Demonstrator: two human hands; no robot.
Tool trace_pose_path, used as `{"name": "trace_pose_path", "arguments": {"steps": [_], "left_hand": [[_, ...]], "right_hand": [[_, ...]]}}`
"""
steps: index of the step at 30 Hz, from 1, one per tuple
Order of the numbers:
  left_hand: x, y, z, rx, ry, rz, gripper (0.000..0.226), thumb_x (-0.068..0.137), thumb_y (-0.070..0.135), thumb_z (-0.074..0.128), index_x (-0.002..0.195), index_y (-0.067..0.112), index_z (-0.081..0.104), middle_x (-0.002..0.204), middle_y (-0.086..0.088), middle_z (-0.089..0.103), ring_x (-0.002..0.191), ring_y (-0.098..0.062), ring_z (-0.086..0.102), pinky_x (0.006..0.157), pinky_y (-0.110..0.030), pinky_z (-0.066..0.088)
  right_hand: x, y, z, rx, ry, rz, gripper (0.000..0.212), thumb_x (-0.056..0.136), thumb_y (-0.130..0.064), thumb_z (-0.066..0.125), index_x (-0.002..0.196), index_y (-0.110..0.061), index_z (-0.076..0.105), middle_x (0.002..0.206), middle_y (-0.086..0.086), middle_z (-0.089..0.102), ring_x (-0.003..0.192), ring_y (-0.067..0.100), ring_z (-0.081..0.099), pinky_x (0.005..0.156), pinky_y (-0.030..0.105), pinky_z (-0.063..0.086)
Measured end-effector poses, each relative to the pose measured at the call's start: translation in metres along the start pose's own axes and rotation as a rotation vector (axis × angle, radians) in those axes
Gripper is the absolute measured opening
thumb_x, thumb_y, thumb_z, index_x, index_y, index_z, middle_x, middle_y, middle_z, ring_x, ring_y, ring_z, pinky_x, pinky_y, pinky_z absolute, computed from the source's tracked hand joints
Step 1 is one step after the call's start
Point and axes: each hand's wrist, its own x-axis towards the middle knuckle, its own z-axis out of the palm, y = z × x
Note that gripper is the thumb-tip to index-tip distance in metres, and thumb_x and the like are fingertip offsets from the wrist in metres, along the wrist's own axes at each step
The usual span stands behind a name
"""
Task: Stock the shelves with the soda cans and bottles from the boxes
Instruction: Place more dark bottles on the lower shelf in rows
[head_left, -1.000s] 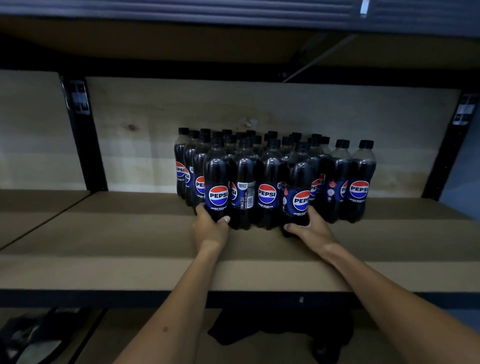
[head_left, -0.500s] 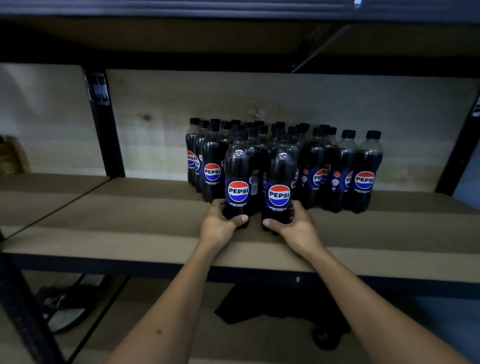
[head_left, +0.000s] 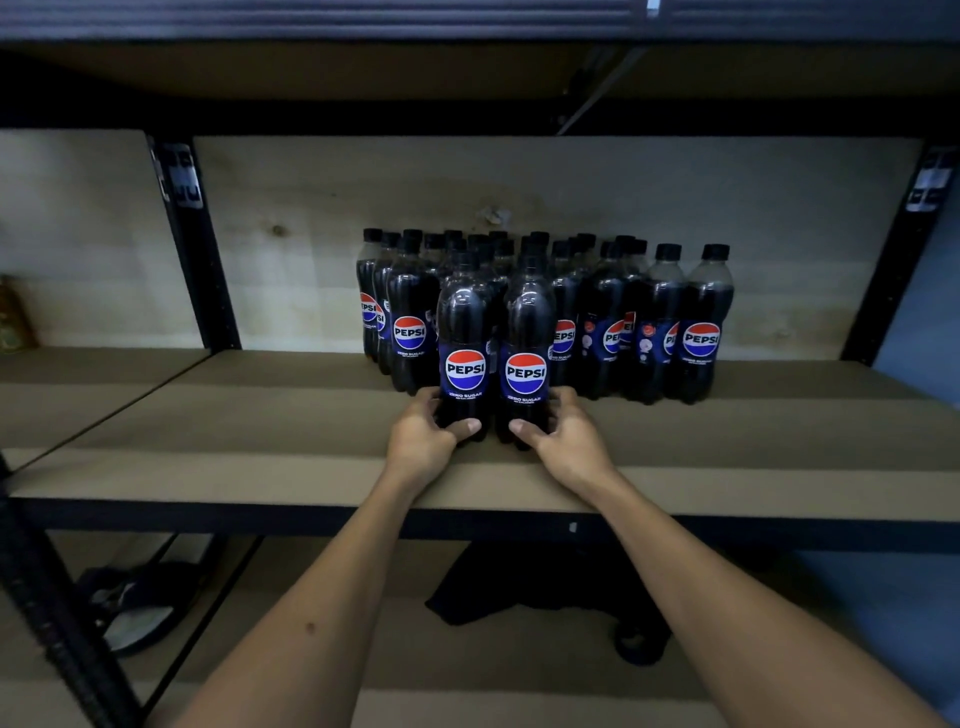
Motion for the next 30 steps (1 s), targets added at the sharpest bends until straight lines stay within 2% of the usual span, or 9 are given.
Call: {"name": "trace_pose_path", "arguments": {"steps": [5, 9, 14, 18, 23, 26, 27, 30], "left_hand": [[-0.001, 0.001, 0.001, -0.028, -0.027, 0.017, 0.066, 0.072, 0.021, 0.085, 0.13, 0.017, 0.052, 0.135, -0.007, 0.057, 0.126, -0.019, 0.053, 0.105, -0.034, 0.043], [-0.002, 0.001, 0.0, -0.04, -0.025, 0.013, 0.066, 0.073, 0.017, 0.085, 0.129, 0.014, 0.052, 0.134, -0.008, 0.058, 0.126, -0.018, 0.053, 0.102, -0.03, 0.043], [-0.004, 0.007, 0.002, 0.004, -0.035, 0.026, 0.063, 0.071, 0.019, 0.087, 0.125, 0.013, 0.053, 0.128, -0.005, 0.06, 0.118, -0.015, 0.055, 0.1, -0.031, 0.045], [-0.008, 0.014, 0.018, 0.051, -0.078, 0.038, 0.064, 0.067, 0.025, 0.089, 0.119, 0.013, 0.054, 0.125, -0.004, 0.063, 0.116, -0.017, 0.059, 0.102, -0.037, 0.047], [-0.014, 0.035, 0.075, 0.042, -0.171, 0.045, 0.066, 0.068, 0.026, 0.088, 0.121, 0.014, 0.051, 0.113, 0.005, 0.059, 0.111, -0.011, 0.055, 0.098, -0.031, 0.046], [-0.017, 0.05, 0.127, 0.052, -0.229, 0.061, 0.071, 0.065, 0.037, 0.088, 0.122, 0.017, 0.051, 0.123, 0.003, 0.062, 0.117, -0.013, 0.056, 0.101, -0.036, 0.047], [-0.02, 0.055, 0.146, 0.057, -0.251, 0.063, 0.07, 0.066, 0.038, 0.087, 0.123, 0.018, 0.051, 0.125, 0.003, 0.06, 0.118, -0.013, 0.055, 0.1, -0.034, 0.046], [-0.026, 0.076, 0.203, 0.073, -0.302, 0.093, 0.068, 0.072, 0.035, 0.084, 0.127, 0.017, 0.048, 0.122, 0.004, 0.057, 0.115, -0.011, 0.052, 0.089, -0.025, 0.038]], "right_hand": [[-0.001, -0.002, 0.0, -0.023, 0.028, -0.001, 0.058, 0.086, -0.036, 0.074, 0.132, -0.023, 0.042, 0.114, -0.004, 0.063, 0.097, 0.015, 0.061, 0.088, 0.034, 0.05], [0.001, -0.001, 0.001, -0.017, 0.034, -0.013, 0.061, 0.085, -0.036, 0.074, 0.135, -0.022, 0.041, 0.123, -0.001, 0.061, 0.108, 0.018, 0.059, 0.096, 0.038, 0.049], [0.002, 0.002, 0.001, -0.002, 0.054, 0.008, 0.062, 0.084, -0.035, 0.075, 0.136, -0.023, 0.042, 0.127, 0.002, 0.061, 0.115, 0.021, 0.058, 0.098, 0.04, 0.049], [-0.002, 0.006, -0.014, 0.028, 0.122, 0.039, 0.059, 0.085, -0.028, 0.075, 0.135, -0.02, 0.045, 0.126, 0.0, 0.06, 0.116, 0.019, 0.055, 0.095, 0.032, 0.045], [-0.01, 0.026, -0.067, 0.018, 0.198, 0.084, 0.055, 0.084, -0.025, 0.077, 0.13, -0.019, 0.049, 0.114, -0.004, 0.063, 0.101, 0.017, 0.058, 0.089, 0.031, 0.047], [-0.014, 0.048, -0.115, -0.022, 0.258, 0.118, 0.05, 0.083, -0.024, 0.077, 0.126, -0.019, 0.051, 0.103, -0.003, 0.064, 0.091, 0.018, 0.061, 0.087, 0.034, 0.05], [-0.016, 0.054, -0.133, -0.036, 0.278, 0.128, 0.048, 0.083, -0.024, 0.077, 0.124, -0.019, 0.052, 0.1, -0.003, 0.063, 0.091, 0.019, 0.062, 0.087, 0.035, 0.05], [-0.017, 0.077, -0.184, -0.051, 0.332, 0.168, 0.047, 0.084, -0.022, 0.076, 0.124, -0.018, 0.052, 0.098, -0.007, 0.06, 0.093, 0.016, 0.058, 0.087, 0.031, 0.048]]}}
